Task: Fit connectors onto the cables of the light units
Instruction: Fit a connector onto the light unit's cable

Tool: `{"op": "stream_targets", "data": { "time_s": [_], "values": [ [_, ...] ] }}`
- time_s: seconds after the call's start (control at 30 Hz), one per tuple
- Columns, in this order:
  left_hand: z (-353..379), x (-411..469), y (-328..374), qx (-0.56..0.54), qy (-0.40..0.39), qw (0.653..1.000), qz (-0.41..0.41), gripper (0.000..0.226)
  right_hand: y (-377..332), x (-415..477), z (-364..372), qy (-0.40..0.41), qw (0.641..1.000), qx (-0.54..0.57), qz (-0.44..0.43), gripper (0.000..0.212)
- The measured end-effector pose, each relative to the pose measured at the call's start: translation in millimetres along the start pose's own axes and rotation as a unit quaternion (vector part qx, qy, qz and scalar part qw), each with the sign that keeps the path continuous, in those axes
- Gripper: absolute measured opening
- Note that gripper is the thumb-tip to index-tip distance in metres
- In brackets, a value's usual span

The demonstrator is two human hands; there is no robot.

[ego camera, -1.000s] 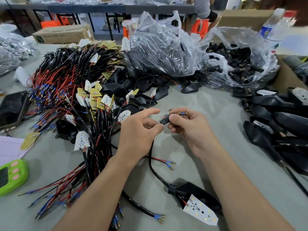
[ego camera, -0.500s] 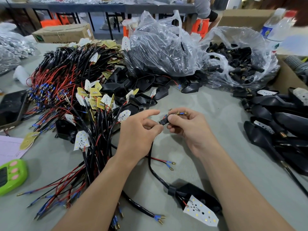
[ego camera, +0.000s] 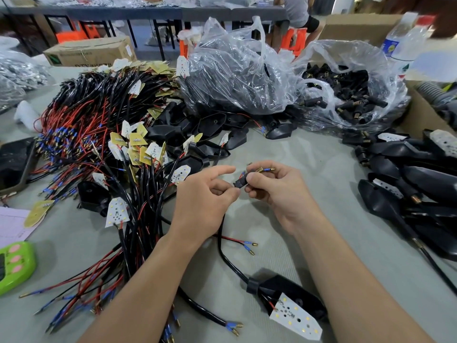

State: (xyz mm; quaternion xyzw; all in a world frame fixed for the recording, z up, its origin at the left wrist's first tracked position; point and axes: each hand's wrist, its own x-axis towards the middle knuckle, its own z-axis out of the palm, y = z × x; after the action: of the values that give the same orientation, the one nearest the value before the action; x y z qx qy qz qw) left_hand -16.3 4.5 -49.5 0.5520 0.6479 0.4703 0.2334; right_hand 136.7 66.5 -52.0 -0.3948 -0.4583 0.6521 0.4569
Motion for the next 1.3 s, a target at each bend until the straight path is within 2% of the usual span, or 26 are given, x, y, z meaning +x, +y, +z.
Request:
{"op": "stream_targets", "data": {
  "time_s": [0.23,0.6,0.7,0.8,0.83,0.9,1.0,1.1,1.3],
  "values": [
    [-0.5,-1.3,1.3,-0.012,0.005,1.0,-0.001,0.04,0.8,0.5,0.9,0.015,1.0,0.02,0.0,0.021],
    [0.9,-0.9,-0.9,-0.019,-0.01,1.0,-0.011,0.04,-2.1,-0.4,2.3,0.012,1.0,0.014,0.001,0.018],
    [0.9,0.4,-1.6,-0.035,0.018,0.999,-0.018,0.041,-4.9,0.8,2.2,0.014,0.999,0.042,0.013,0.019],
    [0.2,4.7,-2.2,-0.06,0.057,0.995,-0.056,0.021,-8.5,1.4,0.8,0.009,0.995,0.092,0.024,0.019],
    [0.6,5.8,-1.5,-0.078,0.046,0.993,-0.08,0.01,-9.6,1.3,0.3,0.002,0.994,0.106,0.028,0.019],
    [5.0,6.9,0.6,-0.126,-0.008,0.983,-0.133,0.019,-11.2,0.7,0.3,-0.022,0.991,0.125,0.043,0.017],
    [7.6,7.6,5.2,-0.232,-0.087,0.95,-0.188,0.029,-12.7,-1.0,-0.2,-0.072,0.985,0.141,0.067,0.016],
    [3.1,10.3,2.9,-0.274,-0.086,0.94,-0.186,0.019,-13.3,-2.9,-0.6,-0.091,0.985,0.126,0.074,0.015],
    [1.1,9.8,2.6,-0.277,-0.083,0.939,-0.184,0.021,-13.6,0.5,-0.8,-0.039,0.993,0.098,0.05,0.021]
  ]
}}
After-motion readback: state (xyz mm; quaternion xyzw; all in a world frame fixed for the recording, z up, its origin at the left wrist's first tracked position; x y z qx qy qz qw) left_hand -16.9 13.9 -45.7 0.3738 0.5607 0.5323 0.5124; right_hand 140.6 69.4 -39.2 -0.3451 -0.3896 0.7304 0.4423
